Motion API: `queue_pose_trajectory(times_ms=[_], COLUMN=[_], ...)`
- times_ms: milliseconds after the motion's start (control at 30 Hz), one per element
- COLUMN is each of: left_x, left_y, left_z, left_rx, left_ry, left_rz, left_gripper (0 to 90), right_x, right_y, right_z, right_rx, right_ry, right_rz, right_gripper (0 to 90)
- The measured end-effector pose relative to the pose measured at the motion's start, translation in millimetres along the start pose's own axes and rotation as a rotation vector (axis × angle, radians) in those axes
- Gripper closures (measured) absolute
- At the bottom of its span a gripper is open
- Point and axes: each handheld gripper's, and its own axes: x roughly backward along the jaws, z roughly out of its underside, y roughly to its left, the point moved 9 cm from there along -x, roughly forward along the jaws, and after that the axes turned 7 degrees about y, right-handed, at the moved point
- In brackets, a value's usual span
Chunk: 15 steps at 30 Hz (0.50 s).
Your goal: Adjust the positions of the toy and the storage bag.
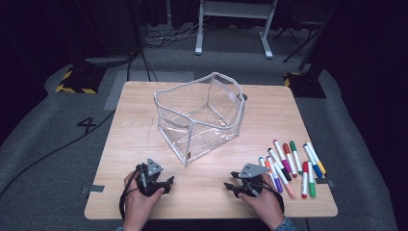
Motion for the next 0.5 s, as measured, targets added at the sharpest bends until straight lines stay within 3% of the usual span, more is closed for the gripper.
queue_pose_trajectory(times_ms=[67, 133, 267, 500], left_x=[2.2, 7.7, 6.8, -6.2], left_y=[-2.6, -9.1, -13.8, -23.5], left_z=[-5.5, -20.7, -33.3, -66.4], left_rx=[-0.006, -0.037, -0.055, -0.069], left_ry=[-0.015, -0.04, -0.045, -0.071], left_rz=[0.002, 0.001, 0.014, 0.05], left_gripper=[28.8, 30.8, 32.7, 37.0], right_x=[4.7, 10.5, 20.6, 41.4], right_y=[-2.9, -5.0, -12.6, -48.4], right_z=[-2.9, -5.3, -8.0, -25.5], right_rx=[-0.012, -0.028, -0.053, -0.119], right_ry=[-0.02, -0.03, -0.018, -0.05], right_rz=[0.0, -0.005, 0.008, 0.002], right_gripper=[50.9, 54.0, 54.2, 56.5])
